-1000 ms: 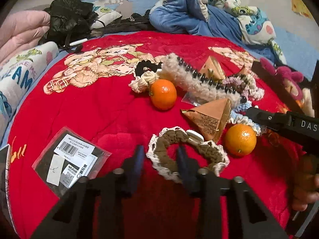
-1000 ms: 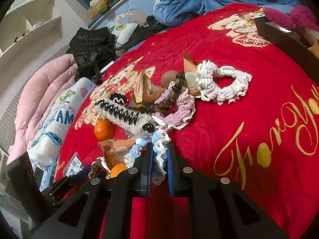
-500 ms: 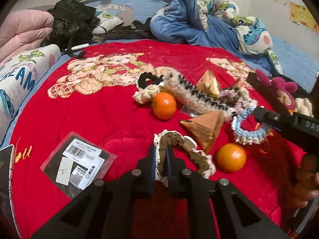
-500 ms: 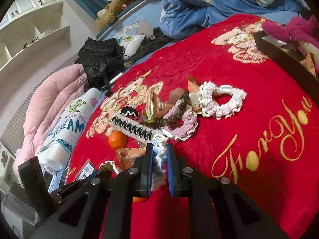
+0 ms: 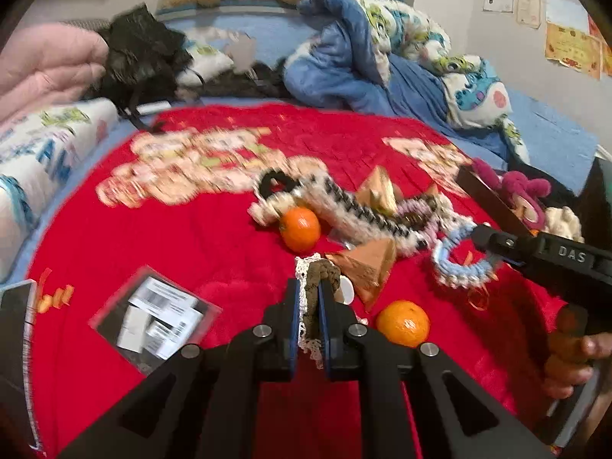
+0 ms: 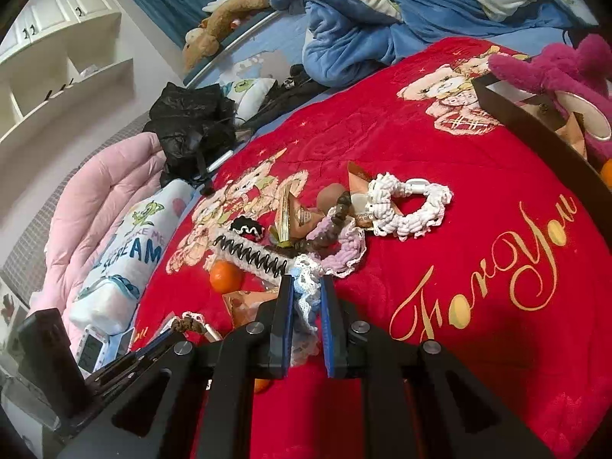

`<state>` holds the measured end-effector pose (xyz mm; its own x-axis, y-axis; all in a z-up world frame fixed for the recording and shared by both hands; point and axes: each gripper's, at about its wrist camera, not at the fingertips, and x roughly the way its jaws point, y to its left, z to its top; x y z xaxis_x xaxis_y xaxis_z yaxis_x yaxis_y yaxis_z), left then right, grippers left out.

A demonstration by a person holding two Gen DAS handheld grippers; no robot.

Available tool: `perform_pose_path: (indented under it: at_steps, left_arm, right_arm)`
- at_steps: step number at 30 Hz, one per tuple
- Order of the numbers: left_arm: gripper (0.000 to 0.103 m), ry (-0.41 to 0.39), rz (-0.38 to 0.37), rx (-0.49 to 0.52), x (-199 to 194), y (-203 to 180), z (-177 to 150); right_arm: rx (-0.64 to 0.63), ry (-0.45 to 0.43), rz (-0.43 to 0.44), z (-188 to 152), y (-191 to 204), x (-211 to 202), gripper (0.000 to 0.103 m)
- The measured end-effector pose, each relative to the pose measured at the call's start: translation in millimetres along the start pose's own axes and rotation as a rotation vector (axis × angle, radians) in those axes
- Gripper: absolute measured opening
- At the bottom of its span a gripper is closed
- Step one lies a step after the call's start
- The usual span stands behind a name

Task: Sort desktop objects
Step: 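Lift both held hair ties up off the pile toward the dark box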

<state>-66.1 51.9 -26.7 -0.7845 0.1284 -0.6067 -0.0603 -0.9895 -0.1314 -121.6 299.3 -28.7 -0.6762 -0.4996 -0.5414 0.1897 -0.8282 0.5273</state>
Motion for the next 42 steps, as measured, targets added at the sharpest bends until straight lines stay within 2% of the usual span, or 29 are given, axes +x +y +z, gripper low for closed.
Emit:
perform_pose_path:
  at_steps: [2,8,24,42]
  left_arm:
    - [0.010,-0.025,0.019,0.019,-4.7,-3.6,0.6]
    - [0.010,-0.001,-0.068,0.016,-2.1,-7.3,-0.3]
    - [0.009,-0.056,-0.047,0.045,-18.0,-11.4,2.6]
    - [0.009,-0.100,-0.087,0.075,-37.7,-32.7,7.3]
  right_arm:
    - [-0.008,-0.008,0.000,0.7,1.5,-2.5,0.014]
    - [-0.017,-0.016,-0.005,0.6,3.2,-5.2,0.014]
    - [-0.056,-0.034,-0.033,0.4,8.7,-11.4,0.014]
    - [-0.048,-0.054,-0.044,2.7,4.7,-21.9,0.014]
